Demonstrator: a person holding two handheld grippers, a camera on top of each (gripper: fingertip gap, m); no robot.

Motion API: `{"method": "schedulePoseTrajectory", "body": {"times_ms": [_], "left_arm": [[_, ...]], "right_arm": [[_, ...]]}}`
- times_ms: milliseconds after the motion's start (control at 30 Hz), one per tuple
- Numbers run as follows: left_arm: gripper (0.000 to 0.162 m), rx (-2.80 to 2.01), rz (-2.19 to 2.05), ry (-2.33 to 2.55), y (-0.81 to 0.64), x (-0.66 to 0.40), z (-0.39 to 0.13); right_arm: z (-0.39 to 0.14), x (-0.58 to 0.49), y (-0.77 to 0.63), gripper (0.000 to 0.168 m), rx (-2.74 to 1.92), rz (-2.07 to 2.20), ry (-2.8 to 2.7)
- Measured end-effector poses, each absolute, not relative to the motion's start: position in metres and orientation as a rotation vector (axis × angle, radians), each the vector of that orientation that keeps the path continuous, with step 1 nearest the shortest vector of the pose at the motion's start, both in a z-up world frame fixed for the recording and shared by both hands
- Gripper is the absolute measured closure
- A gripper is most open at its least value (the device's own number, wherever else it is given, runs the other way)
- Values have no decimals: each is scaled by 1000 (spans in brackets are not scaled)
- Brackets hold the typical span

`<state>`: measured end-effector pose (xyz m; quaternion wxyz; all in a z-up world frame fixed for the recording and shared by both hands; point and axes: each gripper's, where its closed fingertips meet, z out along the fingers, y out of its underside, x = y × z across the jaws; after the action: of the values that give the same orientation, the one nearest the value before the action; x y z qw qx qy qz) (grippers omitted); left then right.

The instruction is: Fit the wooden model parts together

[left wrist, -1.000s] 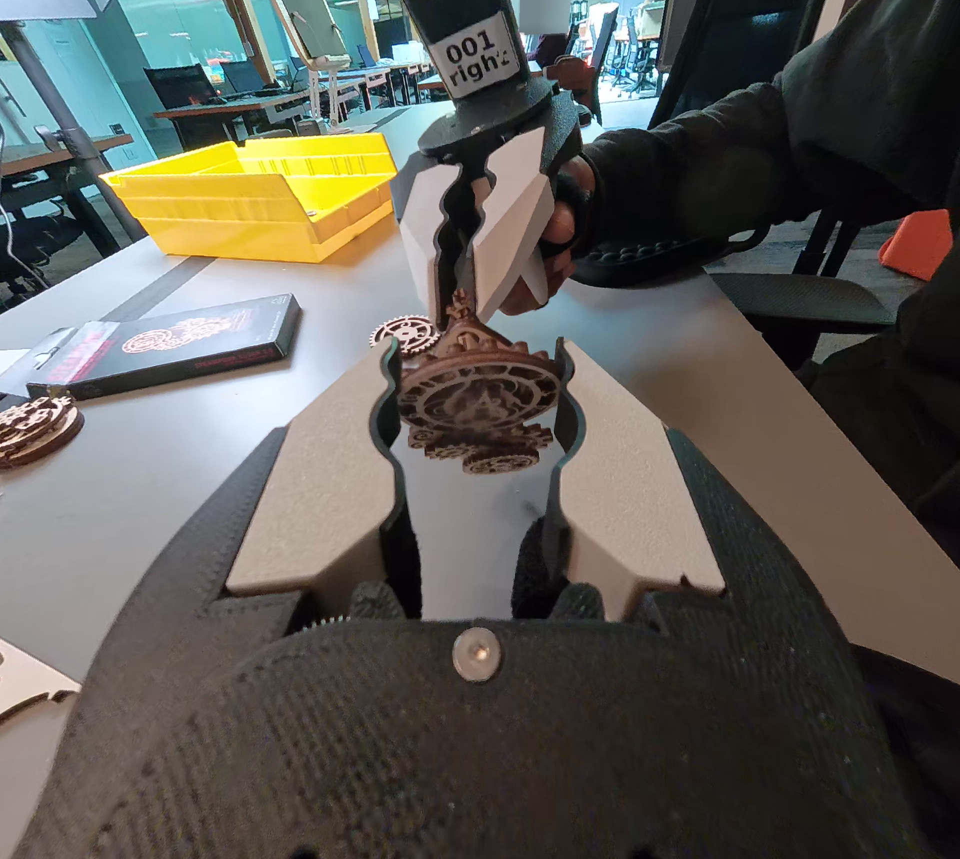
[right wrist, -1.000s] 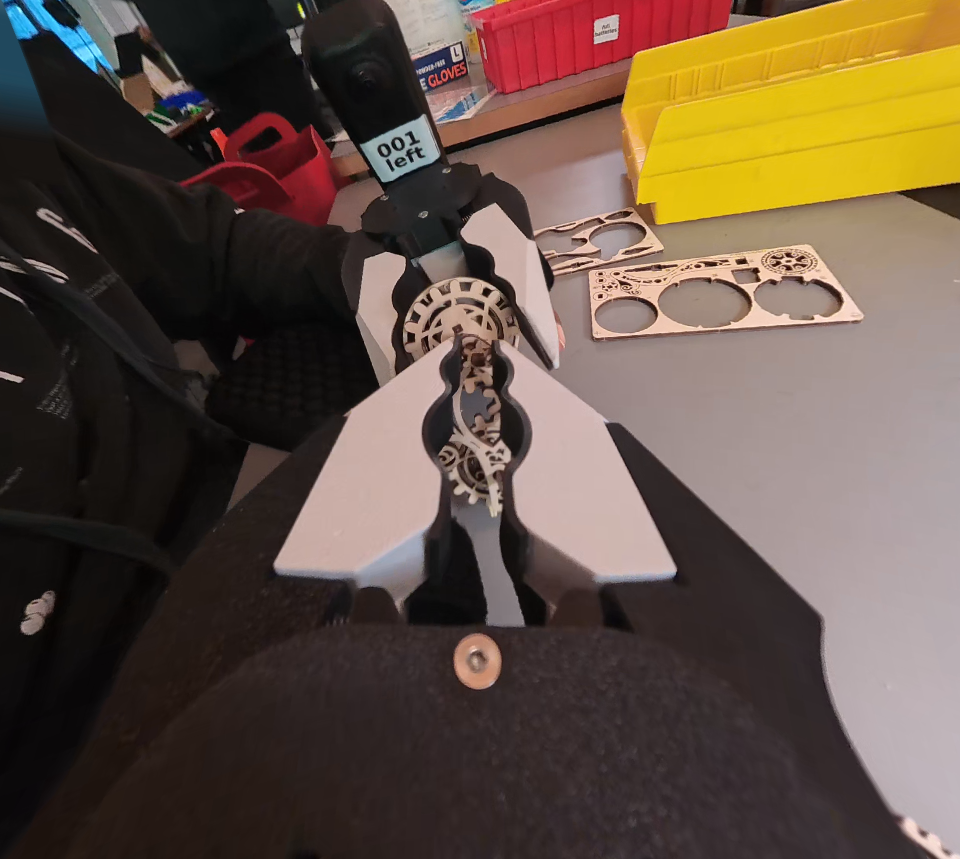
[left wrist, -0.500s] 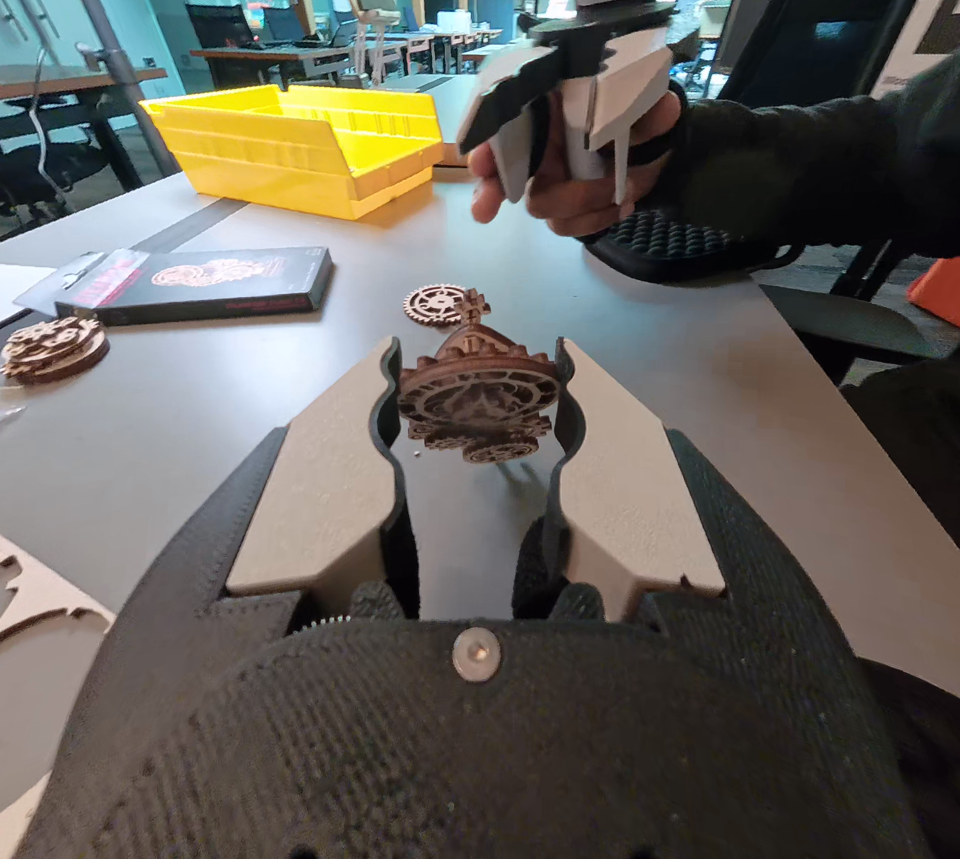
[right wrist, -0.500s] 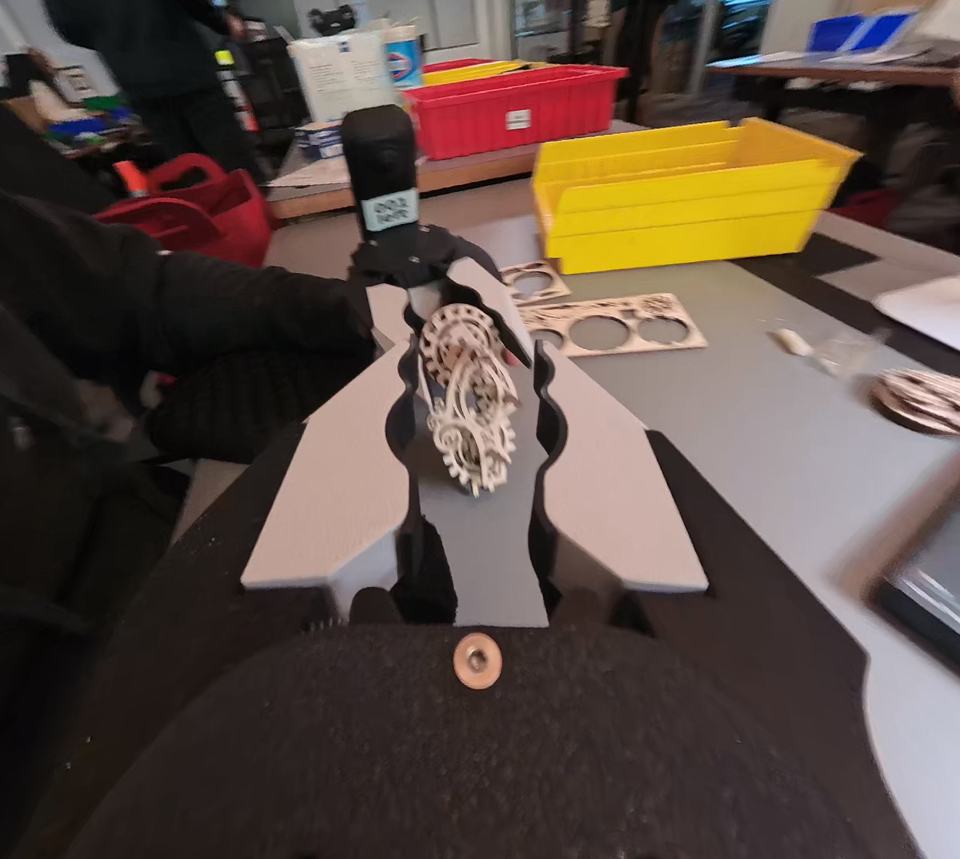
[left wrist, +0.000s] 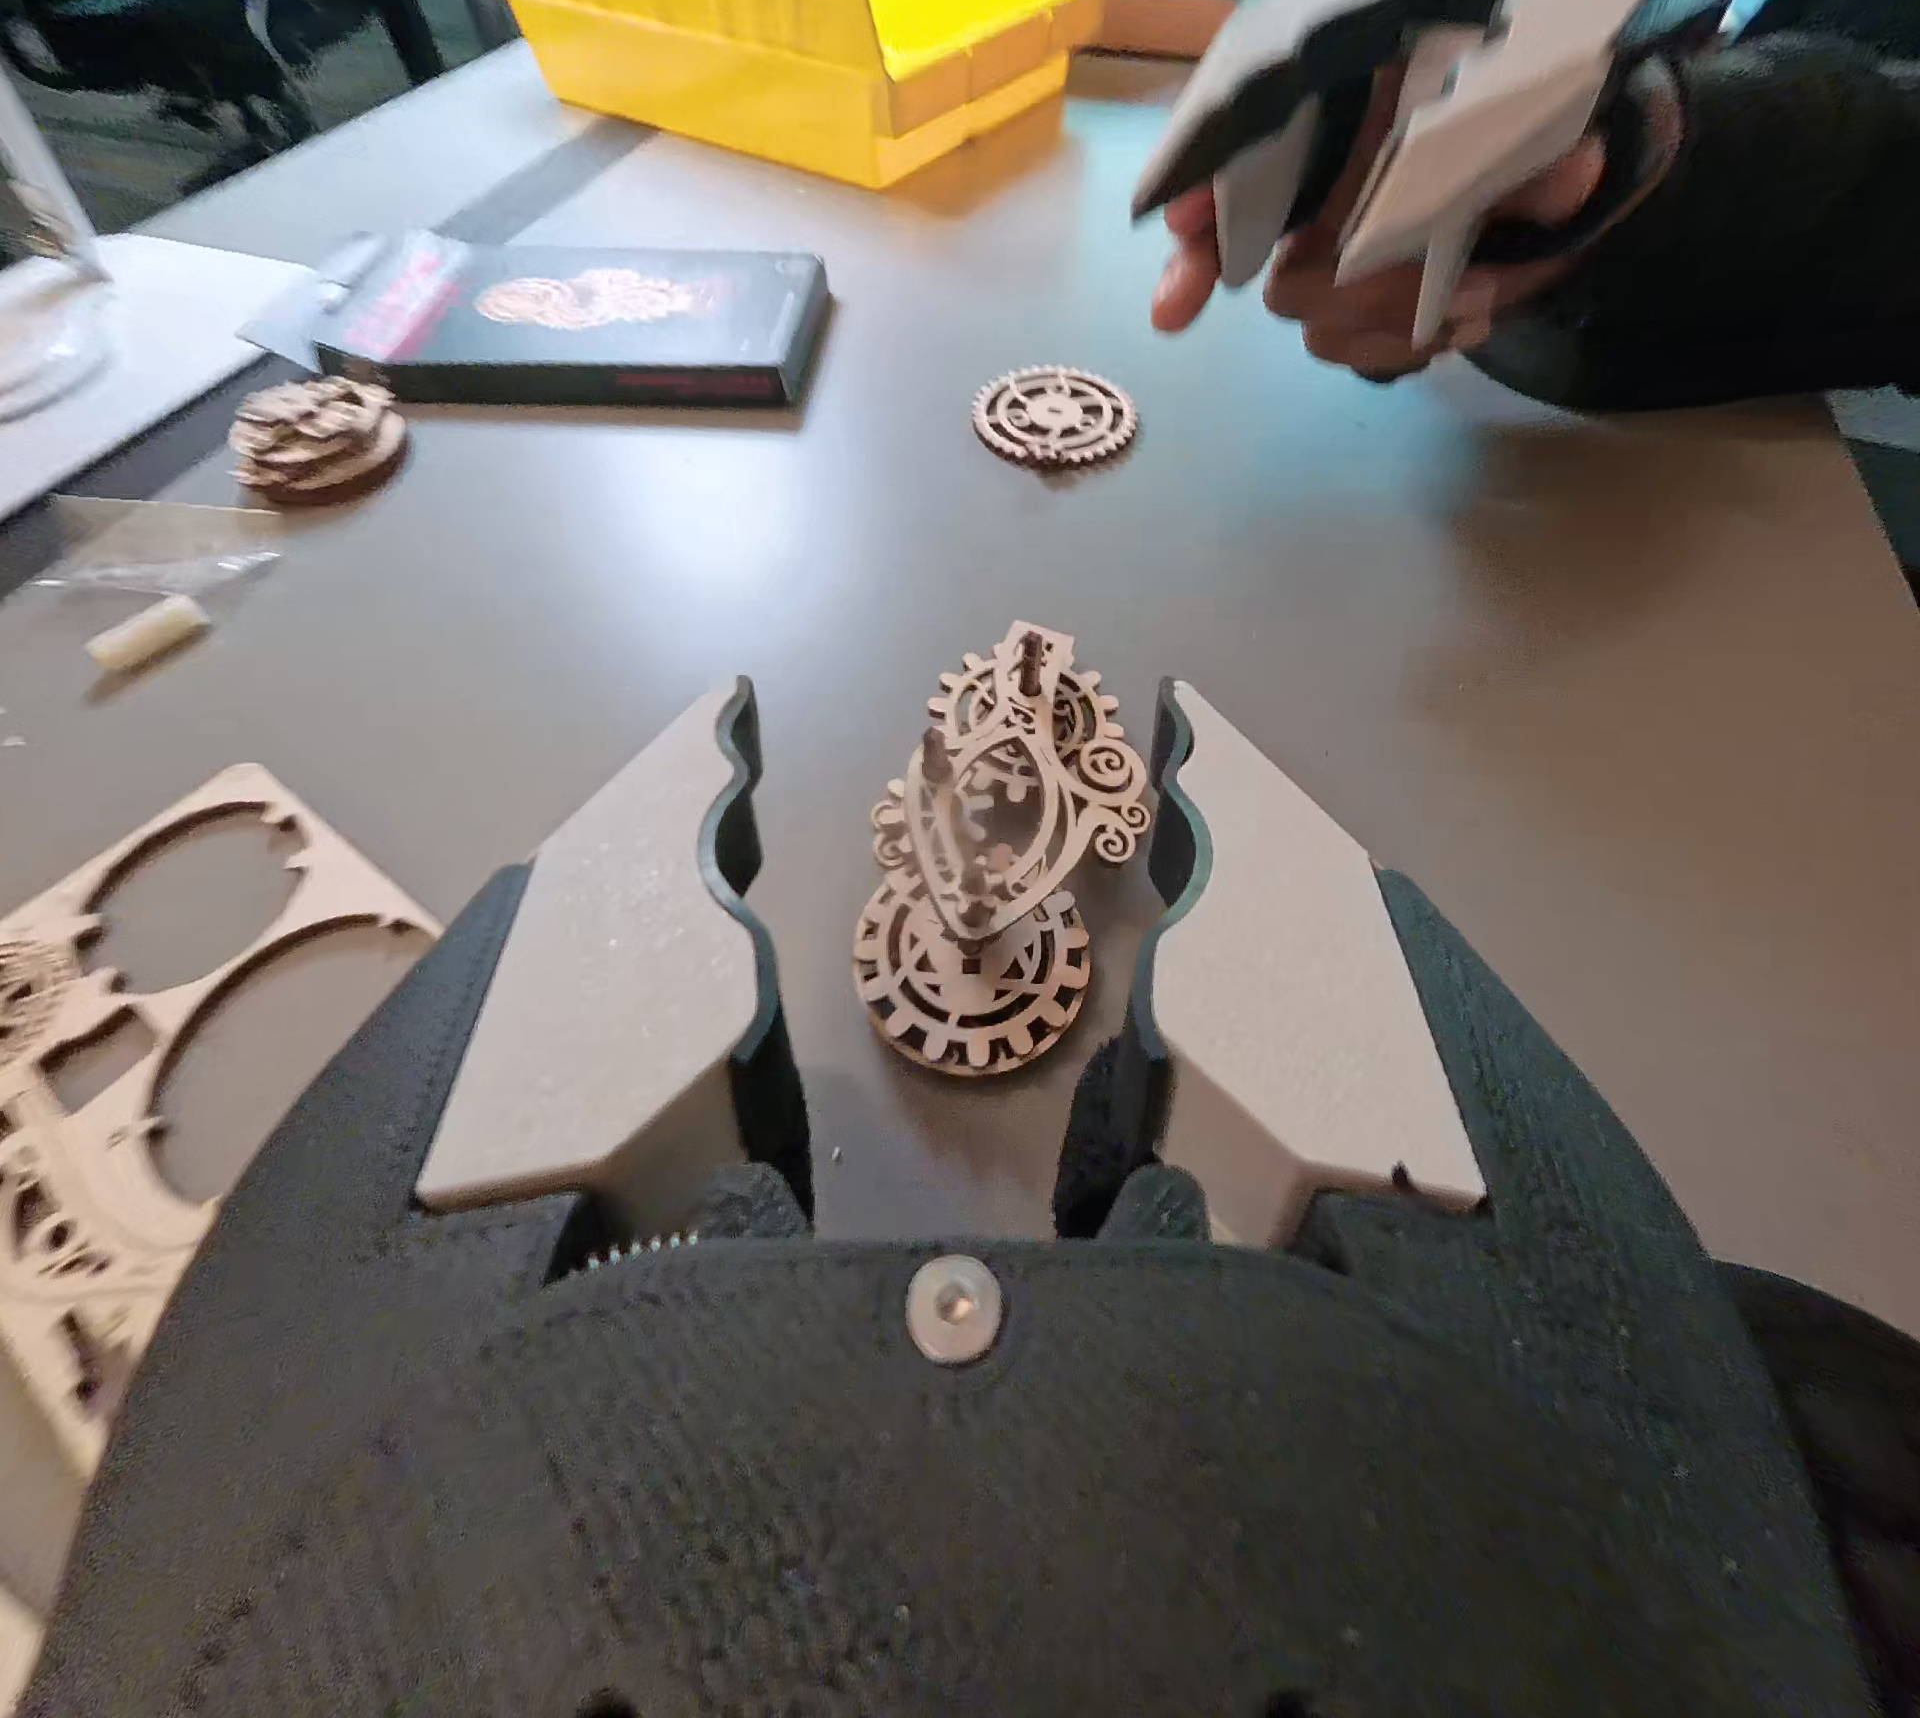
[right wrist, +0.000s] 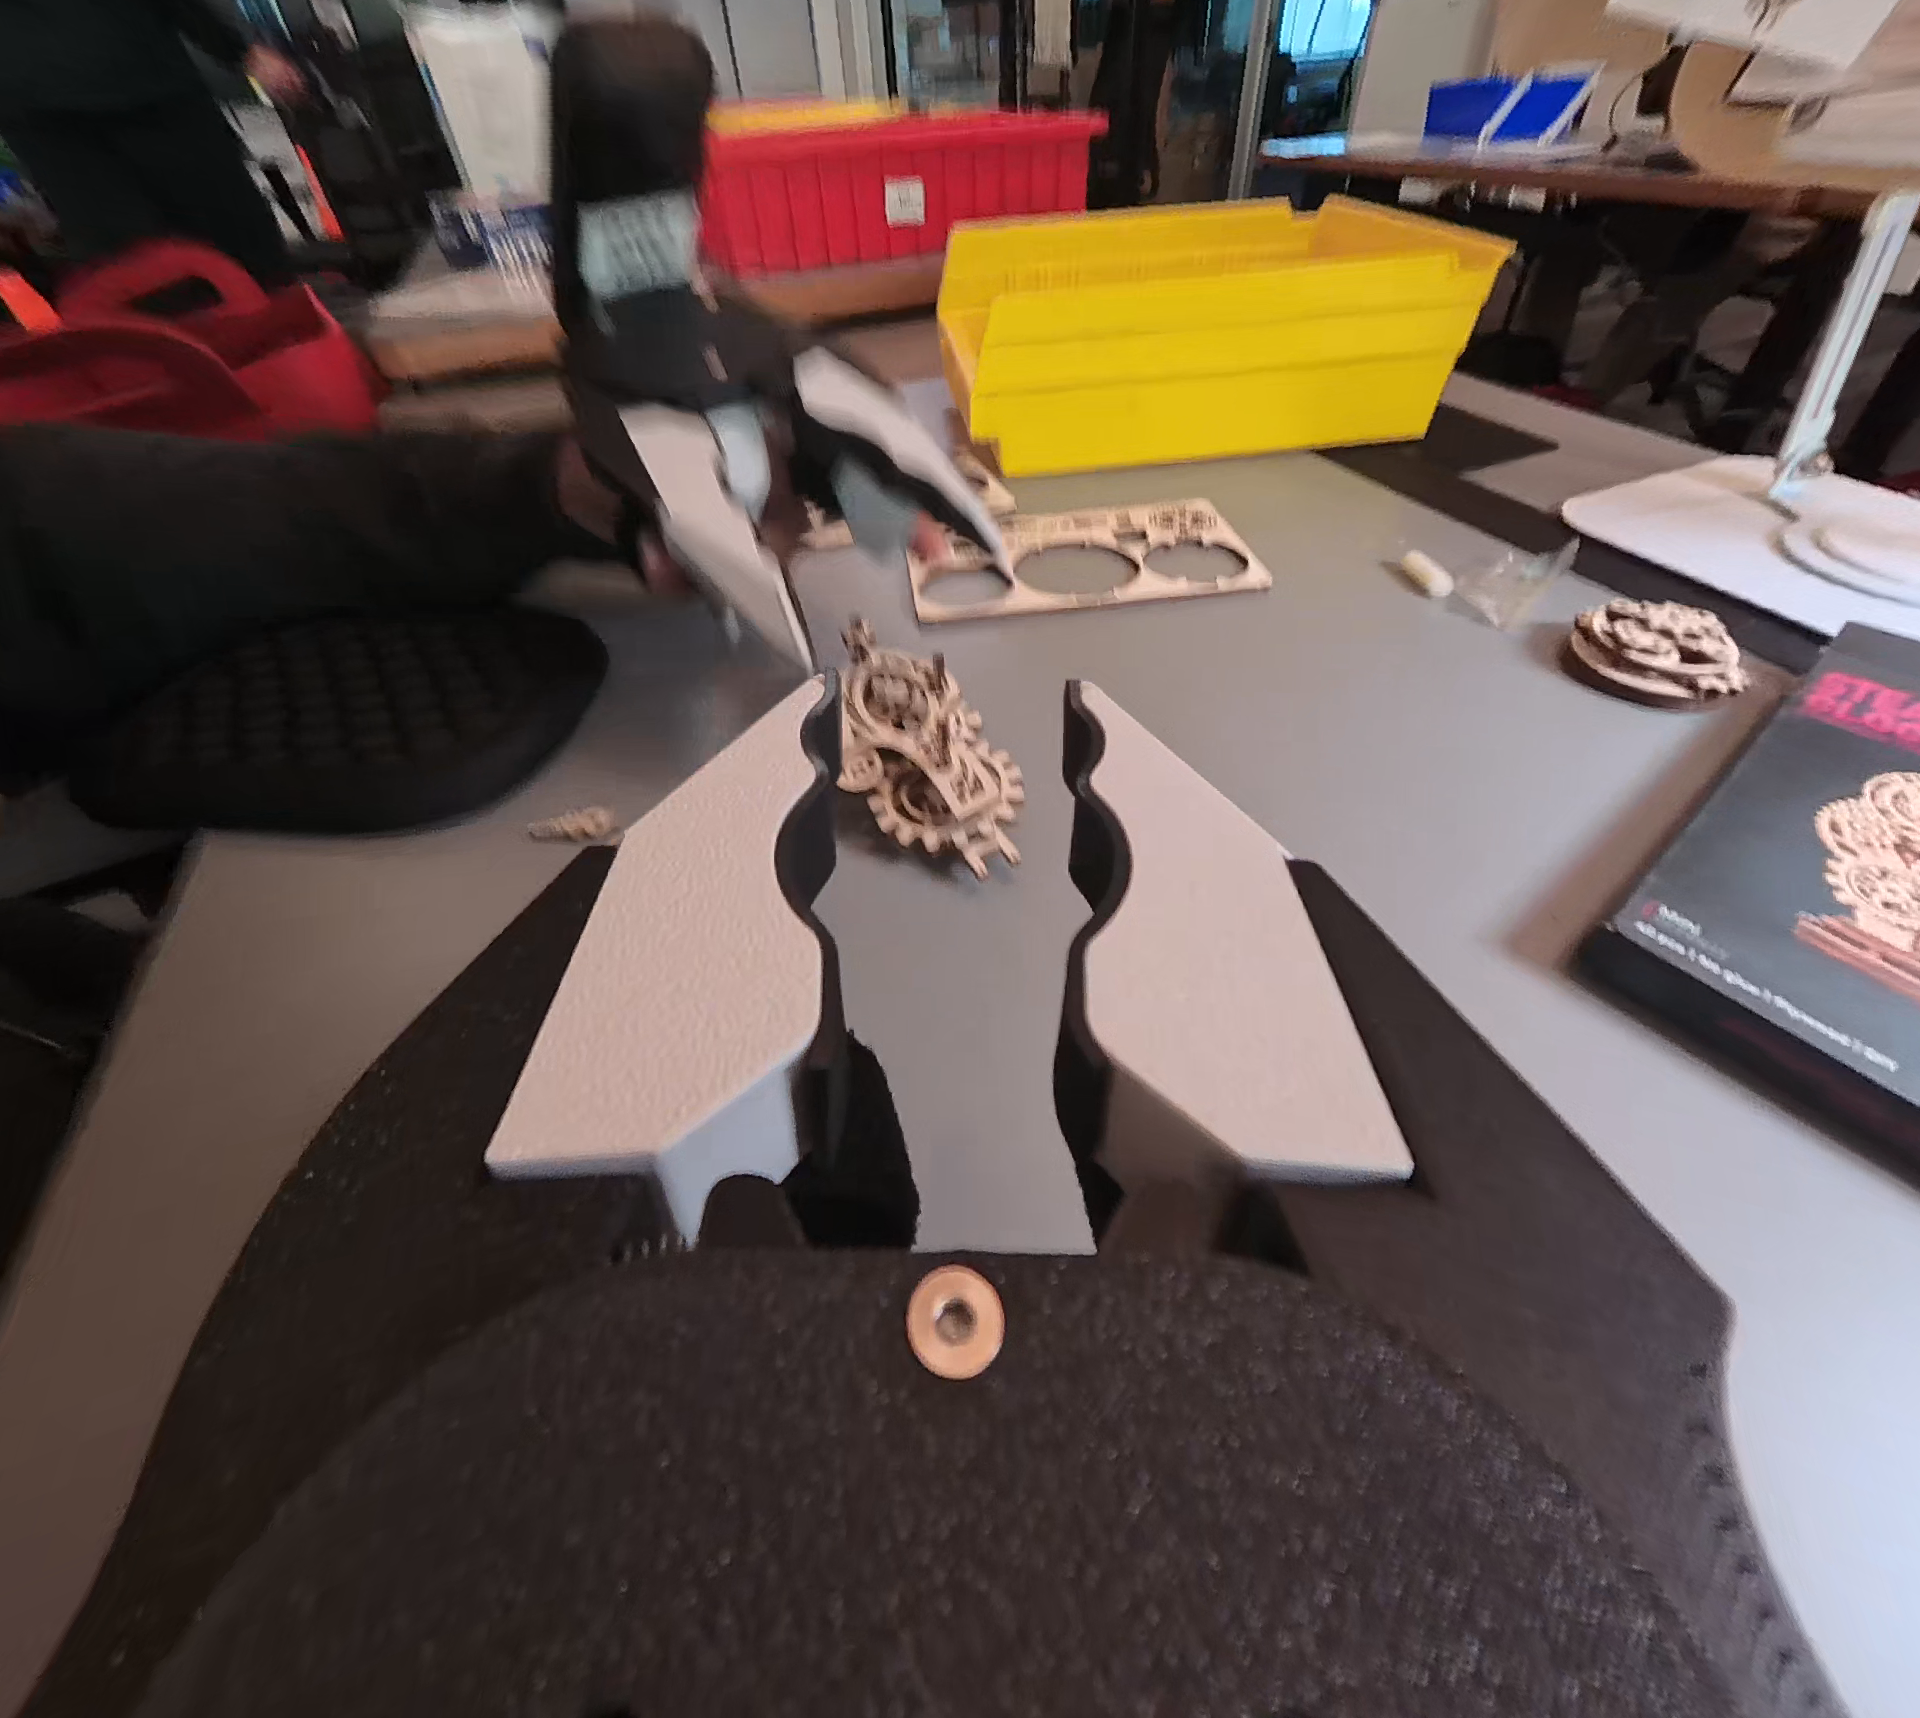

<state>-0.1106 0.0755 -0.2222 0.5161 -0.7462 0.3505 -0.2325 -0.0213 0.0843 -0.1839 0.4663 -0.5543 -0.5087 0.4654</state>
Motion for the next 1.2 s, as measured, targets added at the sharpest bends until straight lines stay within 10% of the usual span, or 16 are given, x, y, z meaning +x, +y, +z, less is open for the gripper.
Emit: {"method": "schedulePoseTrajectory", "body": {"times_ms": [1200], "left_arm": [[118,-1958,-307,1097,37,-121,-278]], "right_arm": [[-224,-35,67,139,-1441,1042,-1435]]}}
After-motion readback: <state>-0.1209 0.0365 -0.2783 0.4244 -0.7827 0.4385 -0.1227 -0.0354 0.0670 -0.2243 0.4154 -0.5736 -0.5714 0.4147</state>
